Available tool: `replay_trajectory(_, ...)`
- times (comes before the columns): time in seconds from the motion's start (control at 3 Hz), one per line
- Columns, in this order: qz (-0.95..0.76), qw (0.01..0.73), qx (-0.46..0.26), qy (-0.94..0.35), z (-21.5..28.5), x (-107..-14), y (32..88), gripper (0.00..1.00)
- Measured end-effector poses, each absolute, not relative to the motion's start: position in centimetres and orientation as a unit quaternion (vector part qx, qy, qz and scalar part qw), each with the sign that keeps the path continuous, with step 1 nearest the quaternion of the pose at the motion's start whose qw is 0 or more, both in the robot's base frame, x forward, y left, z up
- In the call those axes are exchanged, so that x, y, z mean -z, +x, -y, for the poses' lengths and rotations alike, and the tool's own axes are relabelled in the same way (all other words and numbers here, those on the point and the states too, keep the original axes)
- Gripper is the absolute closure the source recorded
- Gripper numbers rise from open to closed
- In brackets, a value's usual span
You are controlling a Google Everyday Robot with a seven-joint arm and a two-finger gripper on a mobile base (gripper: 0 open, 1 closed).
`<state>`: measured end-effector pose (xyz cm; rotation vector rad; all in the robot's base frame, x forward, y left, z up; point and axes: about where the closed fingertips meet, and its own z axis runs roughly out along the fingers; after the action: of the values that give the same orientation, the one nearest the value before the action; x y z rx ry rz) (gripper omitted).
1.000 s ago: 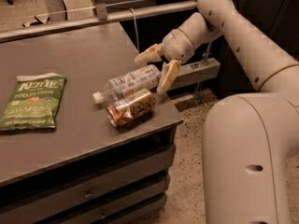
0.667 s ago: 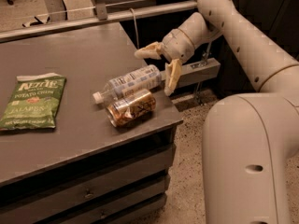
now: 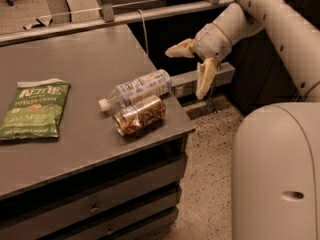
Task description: Move blue plastic bottle near orange can
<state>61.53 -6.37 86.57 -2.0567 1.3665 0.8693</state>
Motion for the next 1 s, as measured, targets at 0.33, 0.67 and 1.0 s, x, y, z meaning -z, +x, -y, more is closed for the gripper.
replay_trajectory(0.33,-0.559,0.259,-0.224,-0.756,11.8,-90.5,62.2,0.0)
replay_trajectory(0.67,-0.605,0.298,-0.144,-0.724,16.0,-95.9,61.5,0.0)
replay_trajectory(1.0,-0.627,0.369,-0.12,-0.675,17.3,-98.9,59.9,0.0)
